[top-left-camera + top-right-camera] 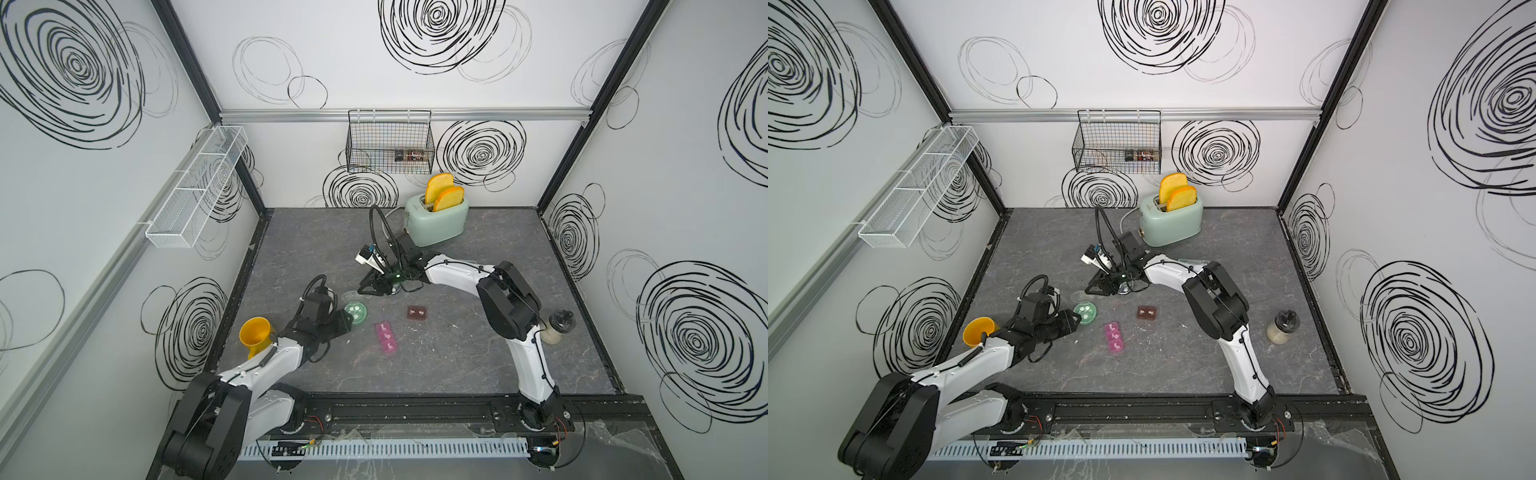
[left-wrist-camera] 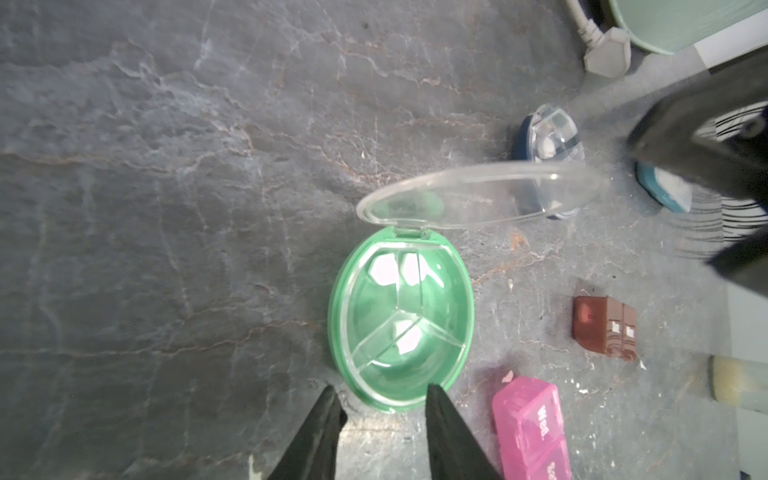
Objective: Close pillboxes
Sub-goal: Close the lid on the pillbox.
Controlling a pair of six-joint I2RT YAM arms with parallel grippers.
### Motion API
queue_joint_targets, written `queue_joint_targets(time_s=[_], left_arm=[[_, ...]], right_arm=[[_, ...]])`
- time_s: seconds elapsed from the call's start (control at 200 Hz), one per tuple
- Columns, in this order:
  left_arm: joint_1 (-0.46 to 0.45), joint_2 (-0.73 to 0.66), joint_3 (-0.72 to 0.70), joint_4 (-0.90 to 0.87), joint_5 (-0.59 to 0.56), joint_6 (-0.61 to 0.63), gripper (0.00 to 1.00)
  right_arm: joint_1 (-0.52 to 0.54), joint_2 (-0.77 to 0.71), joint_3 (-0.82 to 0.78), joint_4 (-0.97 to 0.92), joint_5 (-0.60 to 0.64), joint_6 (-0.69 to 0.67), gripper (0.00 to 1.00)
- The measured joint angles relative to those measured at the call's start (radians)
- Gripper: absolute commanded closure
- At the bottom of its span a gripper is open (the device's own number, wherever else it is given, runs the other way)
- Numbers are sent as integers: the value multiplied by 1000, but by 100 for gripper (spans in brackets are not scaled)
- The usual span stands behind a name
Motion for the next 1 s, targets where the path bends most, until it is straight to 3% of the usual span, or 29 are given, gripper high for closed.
queue_joint_targets(time_s=[0.5,1.001], left_arm=[[5,51,-19,33,8,2,66],[5,65,-14,59,10,4,67]], right_arm=[[24,21,19,14,-7,23,63],[31,32,32,15,-28,34,66]])
